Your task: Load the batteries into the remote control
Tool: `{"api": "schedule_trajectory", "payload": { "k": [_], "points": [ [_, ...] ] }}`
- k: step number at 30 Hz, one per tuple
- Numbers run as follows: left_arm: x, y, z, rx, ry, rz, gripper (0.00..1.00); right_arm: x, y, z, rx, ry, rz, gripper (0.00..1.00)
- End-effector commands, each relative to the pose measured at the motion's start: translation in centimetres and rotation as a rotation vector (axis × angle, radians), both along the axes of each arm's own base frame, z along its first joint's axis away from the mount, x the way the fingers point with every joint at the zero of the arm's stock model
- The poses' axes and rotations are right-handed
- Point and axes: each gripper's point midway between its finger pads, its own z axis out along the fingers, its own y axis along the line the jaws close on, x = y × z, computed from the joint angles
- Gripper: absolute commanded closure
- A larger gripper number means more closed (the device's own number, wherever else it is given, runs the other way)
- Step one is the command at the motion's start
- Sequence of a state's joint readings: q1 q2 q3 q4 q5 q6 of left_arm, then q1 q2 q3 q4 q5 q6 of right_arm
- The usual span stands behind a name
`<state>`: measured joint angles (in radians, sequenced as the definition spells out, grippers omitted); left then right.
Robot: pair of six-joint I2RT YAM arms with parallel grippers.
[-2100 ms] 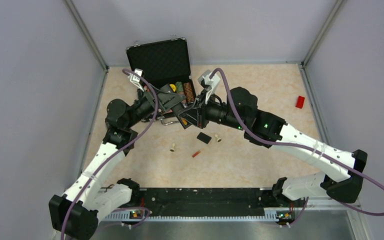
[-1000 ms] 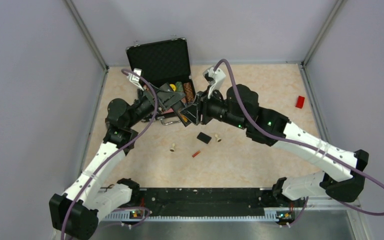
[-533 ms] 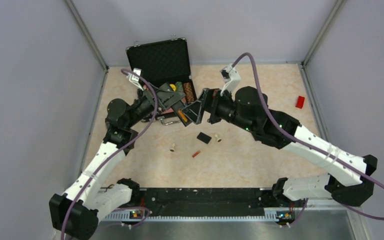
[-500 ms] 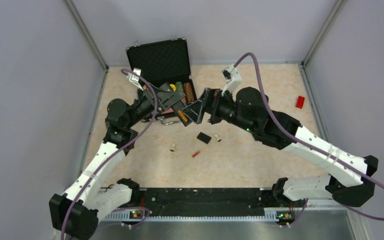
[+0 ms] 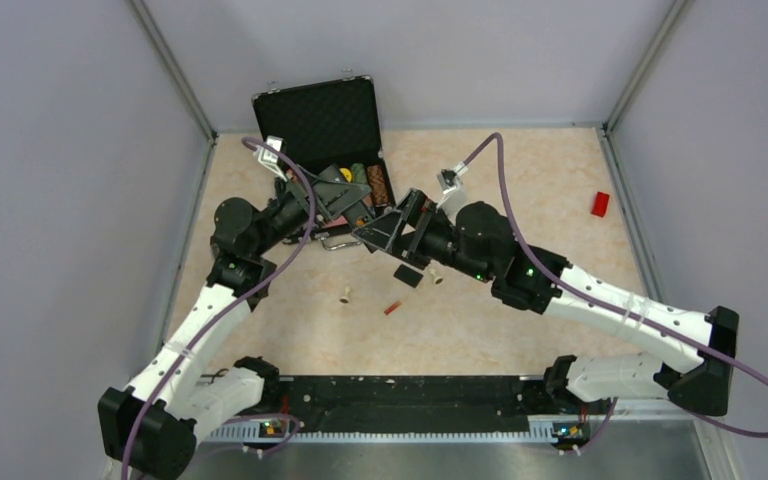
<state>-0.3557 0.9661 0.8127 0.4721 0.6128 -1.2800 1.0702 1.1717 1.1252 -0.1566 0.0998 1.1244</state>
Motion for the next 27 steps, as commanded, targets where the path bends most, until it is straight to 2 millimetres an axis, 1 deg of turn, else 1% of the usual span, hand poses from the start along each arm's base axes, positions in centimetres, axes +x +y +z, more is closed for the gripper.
{"api": "schedule_trajectory", "payload": {
  "k": [1, 4, 8, 12, 16, 19, 23, 27],
  "points": [
    [-1.2, 0.4, 2.6, -0.042, -0.106, 0.001, 1.0, 0.0, 0.3, 6.3, 0.217, -0.06, 0.004, 0.02],
    [-1.1, 0.4, 2.5, -0.04, -0.102, 0.003, 1.0, 0.0, 0.4, 6.4, 0.225, -0.055, 0.007, 0.02],
    [-1.2, 0.4, 2.5, -0.04, -0.106, 0.003, 1.0, 0.5, 0.6, 6.5, 0.231, -0.049, -0.015, 0.02],
    [-1.5, 0.4, 2.5, -0.032, -0.132, -0.001, 1.0, 1.1, 0.9, 5.8, 0.255, -0.002, -0.046, 0.04],
    [-1.7, 0.6, 2.2, -0.023, -0.149, 0.011, 1.0, 1.5, 1.1, 5.7, 0.265, 0.019, -0.064, 0.1],
    [-1.9, 0.5, 2.2, -0.017, -0.166, 0.004, 1.0, 1.7, 1.2, 5.5, 0.263, 0.033, -0.07, 0.17],
    [-1.8, 0.5, 2.1, -0.014, -0.166, 0.01, 1.0, 1.8, 1.8, 4.6, 0.244, 0.058, -0.054, 0.27],
    [-1.7, 0.5, 2.1, -0.016, -0.162, 0.009, 1.0, 1.8, 1.9, 4.1, 0.231, 0.072, -0.051, 0.32]
  ]
}}
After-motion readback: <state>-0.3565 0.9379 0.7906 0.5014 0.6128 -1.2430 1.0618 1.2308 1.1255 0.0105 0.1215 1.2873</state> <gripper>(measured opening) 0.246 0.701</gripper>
